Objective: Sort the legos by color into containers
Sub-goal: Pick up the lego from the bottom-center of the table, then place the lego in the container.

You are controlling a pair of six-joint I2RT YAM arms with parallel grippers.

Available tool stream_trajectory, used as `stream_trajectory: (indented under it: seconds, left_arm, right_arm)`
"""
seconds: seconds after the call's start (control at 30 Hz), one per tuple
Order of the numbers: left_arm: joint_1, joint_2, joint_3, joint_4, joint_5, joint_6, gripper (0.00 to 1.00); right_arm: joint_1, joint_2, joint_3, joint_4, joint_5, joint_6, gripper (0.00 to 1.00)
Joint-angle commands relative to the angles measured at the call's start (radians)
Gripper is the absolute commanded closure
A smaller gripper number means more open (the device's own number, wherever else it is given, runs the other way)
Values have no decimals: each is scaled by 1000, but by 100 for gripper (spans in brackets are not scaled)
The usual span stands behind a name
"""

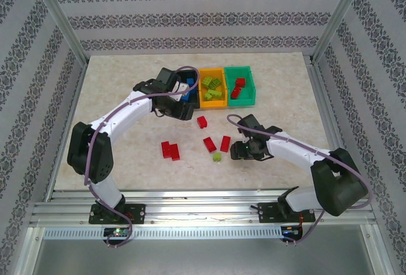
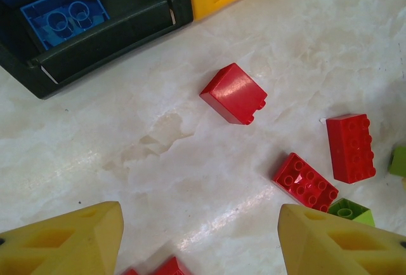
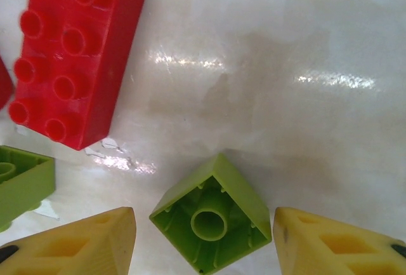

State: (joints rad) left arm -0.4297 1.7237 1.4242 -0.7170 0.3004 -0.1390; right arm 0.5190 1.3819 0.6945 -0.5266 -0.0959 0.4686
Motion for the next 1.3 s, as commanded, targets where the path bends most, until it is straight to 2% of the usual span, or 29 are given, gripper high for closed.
stream_trajectory:
  seconds: [0.0, 0.13, 0.3, 0.63, 0.73, 0.9, 1.17, 1.27]
  left_arm:
    - [7, -37, -3, 13, 20, 21, 35]
    - [7, -32, 0, 10, 23, 24, 35]
    - [8, -30, 1, 8, 22, 28, 34]
    - [13, -20, 1, 1, -13, 51, 34]
    - [23, -7, 8, -9, -6, 45, 35]
    - [28, -1, 6, -9, -1, 45, 34]
    - [28, 42, 10, -14, -3, 44, 35]
    - [27, 49, 9, -12, -12, 47, 35]
  right_arm:
    - [15, 35, 32, -41, 61, -4, 41]
    - [25, 61, 42, -36, 65, -3, 44]
    - [32, 65, 43, -5, 52, -25, 58]
    - [-3, 125, 230, 9, 43, -103, 58]
    - [-29, 177, 349, 45, -8, -116, 57]
    - [-54, 333, 570, 60, -20, -151, 56]
    - [-118, 637, 1004, -22, -48, -195, 53]
    - [-143, 735, 1160, -81, -53, -207, 49]
